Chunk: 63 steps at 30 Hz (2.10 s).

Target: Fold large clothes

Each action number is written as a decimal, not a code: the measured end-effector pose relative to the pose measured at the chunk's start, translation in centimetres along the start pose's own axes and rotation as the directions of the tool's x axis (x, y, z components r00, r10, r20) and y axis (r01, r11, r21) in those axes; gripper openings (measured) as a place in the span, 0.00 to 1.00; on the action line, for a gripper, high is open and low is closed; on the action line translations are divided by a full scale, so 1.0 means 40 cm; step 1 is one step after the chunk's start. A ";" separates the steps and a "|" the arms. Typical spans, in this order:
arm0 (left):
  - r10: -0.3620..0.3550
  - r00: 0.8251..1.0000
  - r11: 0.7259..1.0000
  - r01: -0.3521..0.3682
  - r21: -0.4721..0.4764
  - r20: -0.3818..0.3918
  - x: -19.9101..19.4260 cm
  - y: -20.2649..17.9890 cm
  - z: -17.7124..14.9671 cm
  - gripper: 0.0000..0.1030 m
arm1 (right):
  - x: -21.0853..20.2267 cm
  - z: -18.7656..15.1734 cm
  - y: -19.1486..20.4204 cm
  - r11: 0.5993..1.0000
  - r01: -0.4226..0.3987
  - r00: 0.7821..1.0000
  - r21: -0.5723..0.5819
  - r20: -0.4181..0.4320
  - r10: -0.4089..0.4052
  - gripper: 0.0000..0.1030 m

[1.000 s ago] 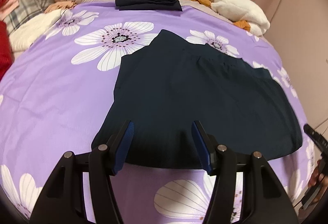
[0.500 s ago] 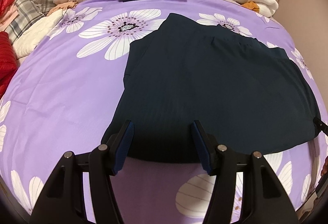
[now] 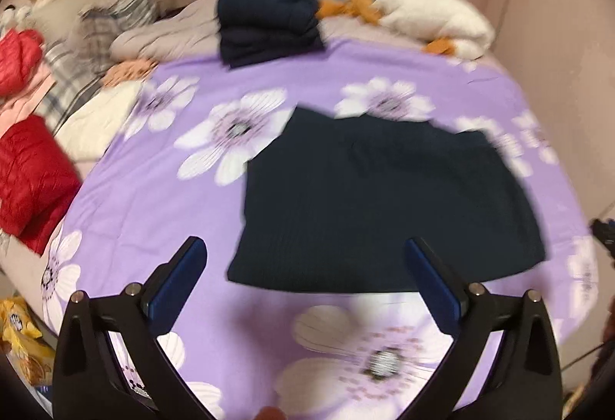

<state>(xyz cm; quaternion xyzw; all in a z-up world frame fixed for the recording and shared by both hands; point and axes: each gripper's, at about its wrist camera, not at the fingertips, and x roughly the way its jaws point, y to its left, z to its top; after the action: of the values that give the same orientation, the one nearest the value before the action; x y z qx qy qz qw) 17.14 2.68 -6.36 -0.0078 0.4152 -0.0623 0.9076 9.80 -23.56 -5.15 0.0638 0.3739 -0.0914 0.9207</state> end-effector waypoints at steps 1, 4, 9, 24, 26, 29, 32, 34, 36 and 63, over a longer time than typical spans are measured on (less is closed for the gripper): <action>-0.014 1.000 1.000 0.014 0.003 0.006 -0.031 -0.011 0.012 0.99 | -0.023 0.013 0.009 1.000 -0.006 1.000 -0.005 0.009 0.006 0.99; -0.058 0.998 0.998 0.057 0.021 0.030 -0.110 -0.041 0.043 0.99 | -0.114 0.061 0.035 0.998 -0.058 0.997 0.004 0.042 0.058 0.99; -0.029 0.996 0.998 0.023 0.060 0.089 -0.239 -0.102 0.091 0.99 | -0.214 0.125 0.069 0.998 -0.054 0.997 0.020 0.060 0.053 0.99; 0.029 0.979 0.993 -0.051 0.108 0.201 -0.372 -0.115 0.100 1.00 | -0.269 0.168 0.145 0.989 -0.120 0.990 -0.087 0.067 0.126 0.99; 0.039 0.978 0.992 -0.062 0.108 0.203 -0.373 -0.117 0.100 1.00 | -0.268 0.168 0.149 0.989 -0.121 0.990 -0.082 0.056 0.126 0.99; 0.042 0.978 0.993 -0.064 0.103 0.202 -0.376 -0.116 0.099 1.00 | -0.263 0.168 0.155 0.988 -0.129 0.990 -0.081 0.044 0.133 0.99; 0.046 0.979 0.992 -0.067 0.102 0.200 -0.375 -0.115 0.099 1.00 | -0.273 0.165 0.165 0.988 -0.128 0.990 -0.087 0.049 0.132 0.99; 0.048 0.978 0.992 -0.071 0.106 0.201 -0.378 -0.117 0.098 1.00 | -0.279 0.164 0.167 0.987 -0.132 0.989 -0.089 0.051 0.137 0.99; 0.044 0.979 0.992 -0.066 0.108 0.199 -0.379 -0.116 0.097 1.00 | -0.284 0.163 0.172 0.986 -0.133 0.989 -0.098 0.056 0.139 0.99; 0.069 0.968 0.989 -0.097 0.107 0.242 -0.410 -0.124 0.092 1.00 | -0.306 0.164 0.185 0.981 -0.153 0.983 -0.119 0.080 0.164 0.99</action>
<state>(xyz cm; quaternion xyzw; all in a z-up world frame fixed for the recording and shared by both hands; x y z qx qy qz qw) 8.78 -0.44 8.71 0.0558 0.2992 -0.0471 0.9514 7.22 -16.09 8.46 0.0373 0.3304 0.0008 0.9431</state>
